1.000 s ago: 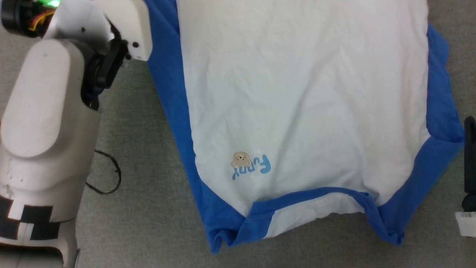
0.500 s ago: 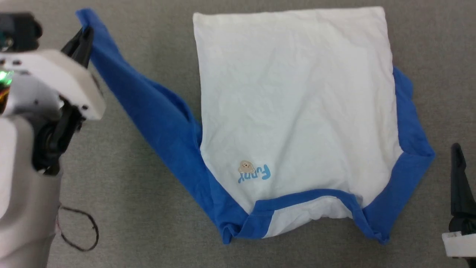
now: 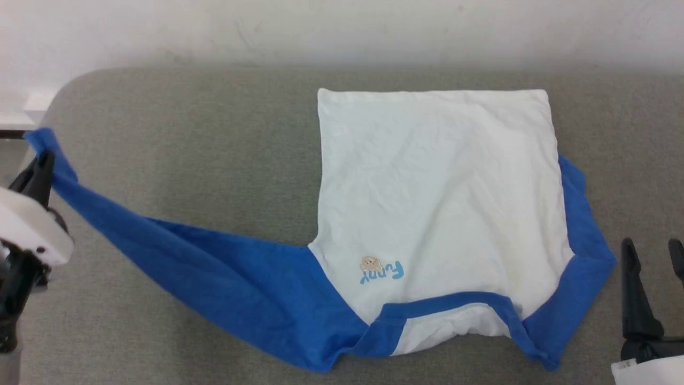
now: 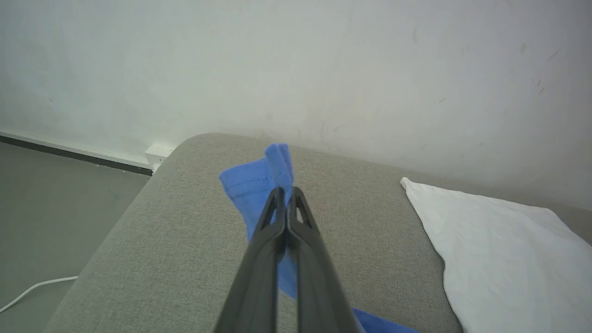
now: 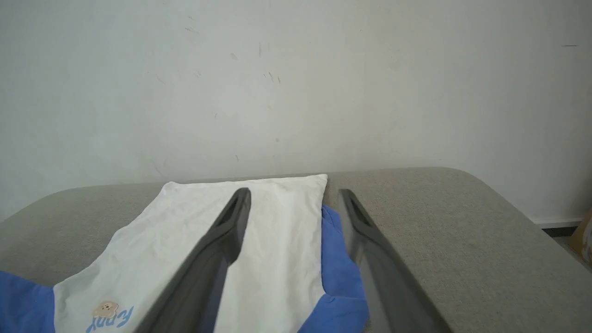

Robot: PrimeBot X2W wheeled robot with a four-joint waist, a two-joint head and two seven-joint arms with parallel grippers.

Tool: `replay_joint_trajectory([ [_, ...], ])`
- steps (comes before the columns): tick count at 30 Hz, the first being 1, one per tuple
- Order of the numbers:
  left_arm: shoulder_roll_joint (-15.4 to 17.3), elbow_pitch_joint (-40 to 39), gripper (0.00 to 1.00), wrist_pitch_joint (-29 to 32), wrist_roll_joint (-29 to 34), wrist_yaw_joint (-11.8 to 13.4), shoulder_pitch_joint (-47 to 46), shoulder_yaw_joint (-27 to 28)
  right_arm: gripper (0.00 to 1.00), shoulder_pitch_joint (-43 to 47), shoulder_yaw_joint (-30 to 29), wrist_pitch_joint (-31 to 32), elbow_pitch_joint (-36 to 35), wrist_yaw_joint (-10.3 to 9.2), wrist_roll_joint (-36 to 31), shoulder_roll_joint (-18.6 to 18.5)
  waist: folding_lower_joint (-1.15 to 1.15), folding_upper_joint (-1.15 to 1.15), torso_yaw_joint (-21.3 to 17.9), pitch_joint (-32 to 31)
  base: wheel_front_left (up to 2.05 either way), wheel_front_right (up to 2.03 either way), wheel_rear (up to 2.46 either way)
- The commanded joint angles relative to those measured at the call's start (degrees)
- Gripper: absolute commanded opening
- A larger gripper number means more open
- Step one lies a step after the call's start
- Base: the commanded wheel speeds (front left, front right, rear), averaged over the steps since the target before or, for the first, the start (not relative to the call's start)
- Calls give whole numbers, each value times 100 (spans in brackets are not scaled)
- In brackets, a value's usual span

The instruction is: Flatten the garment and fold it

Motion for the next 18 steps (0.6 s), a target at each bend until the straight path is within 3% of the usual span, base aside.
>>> replay_joint_trajectory([
  [1, 41, -45, 0, -51, -77, 31, 203, 110, 100, 80, 4, 22, -46, -5, -47, 43, 1, -1, 176, -281, 0, 0, 0],
  [12, 132, -222, 0, -215, -435, -1, 1204, 838, 100, 319, -30, 151, -188, -5, -136, 148, 1, -1, 331, -639, 0, 0, 0],
  [18, 108, -343, 0, -222, -500, -74, 1169, 769, 100, 356, -47, 163, -213, -5, -61, 154, 1, -1, 350, -680, 0, 0, 0],
])
